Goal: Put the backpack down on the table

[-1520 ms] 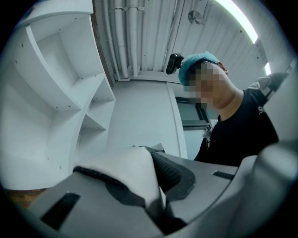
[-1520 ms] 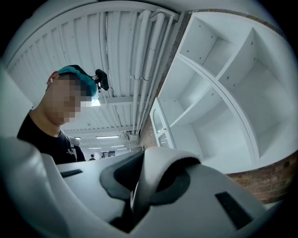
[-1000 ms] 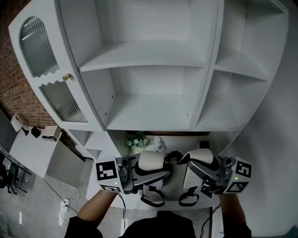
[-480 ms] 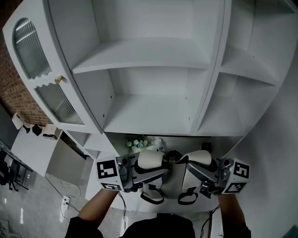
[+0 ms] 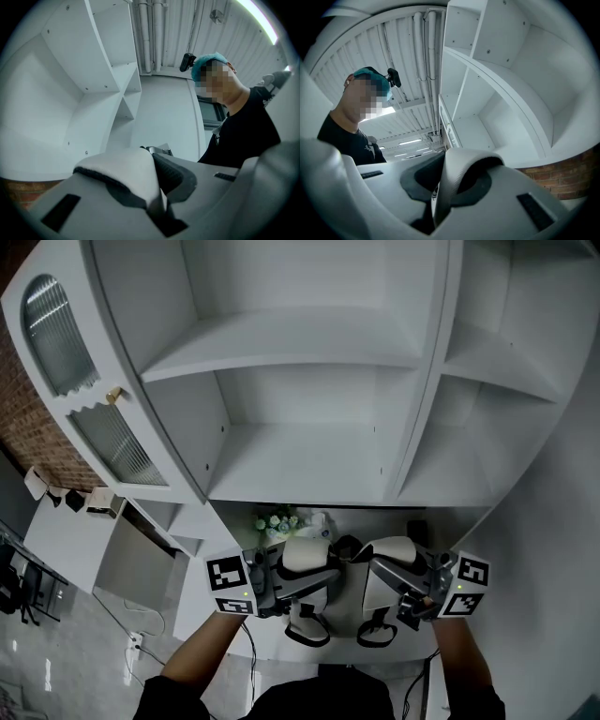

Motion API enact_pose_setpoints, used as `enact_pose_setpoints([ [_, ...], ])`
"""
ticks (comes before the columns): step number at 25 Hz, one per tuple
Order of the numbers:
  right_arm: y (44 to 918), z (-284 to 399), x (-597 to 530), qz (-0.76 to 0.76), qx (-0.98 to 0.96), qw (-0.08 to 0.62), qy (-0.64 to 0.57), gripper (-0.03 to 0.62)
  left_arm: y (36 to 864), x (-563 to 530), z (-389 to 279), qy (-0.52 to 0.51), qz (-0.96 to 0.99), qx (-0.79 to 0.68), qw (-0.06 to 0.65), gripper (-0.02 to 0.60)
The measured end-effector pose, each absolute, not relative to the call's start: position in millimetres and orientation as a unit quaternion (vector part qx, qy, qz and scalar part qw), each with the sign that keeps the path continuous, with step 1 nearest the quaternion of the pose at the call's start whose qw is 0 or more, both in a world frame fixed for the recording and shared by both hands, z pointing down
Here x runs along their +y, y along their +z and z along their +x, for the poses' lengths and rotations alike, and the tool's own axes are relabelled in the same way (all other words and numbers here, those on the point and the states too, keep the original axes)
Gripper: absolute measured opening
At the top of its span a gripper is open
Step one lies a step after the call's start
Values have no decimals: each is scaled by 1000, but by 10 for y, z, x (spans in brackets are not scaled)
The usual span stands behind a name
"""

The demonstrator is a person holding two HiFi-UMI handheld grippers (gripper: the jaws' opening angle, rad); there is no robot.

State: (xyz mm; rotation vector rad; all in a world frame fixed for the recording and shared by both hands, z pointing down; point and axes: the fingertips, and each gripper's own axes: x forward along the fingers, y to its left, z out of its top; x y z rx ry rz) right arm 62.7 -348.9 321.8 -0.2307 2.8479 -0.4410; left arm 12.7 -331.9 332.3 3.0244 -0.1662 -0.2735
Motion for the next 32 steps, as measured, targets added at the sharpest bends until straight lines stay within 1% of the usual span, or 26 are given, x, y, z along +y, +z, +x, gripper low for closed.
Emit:
enact_pose_setpoints([
  [4,3338,596,-3482,-81,977,116,-156,48,3435,-3351,102,-90,993,-57,59,52],
  [9,3526,533,-3403,-89,982,80,-145,48,3589,-3401,33,-100,991,-52,78,51],
  [13,3696,491,-3359,-92,979,82,-163,49,3751,-3354,-3,-100,989,-50,99,51],
  [19,3906,503,-3316,-100,974,85,-183,49,3979,-3224,55,-81,990,-54,105,51],
  [24,4149,404,-3173,-110,982,35,-151,49,4211,-3088,85,-66,990,-44,115,51],
  [29,4314,371,-3077,-112,978,37,-173,51,4416,-2968,87,-56,990,-39,124,51],
  [32,4458,328,-3007,-114,977,29,-178,51,4508,-2909,46,-69,987,-37,141,51],
])
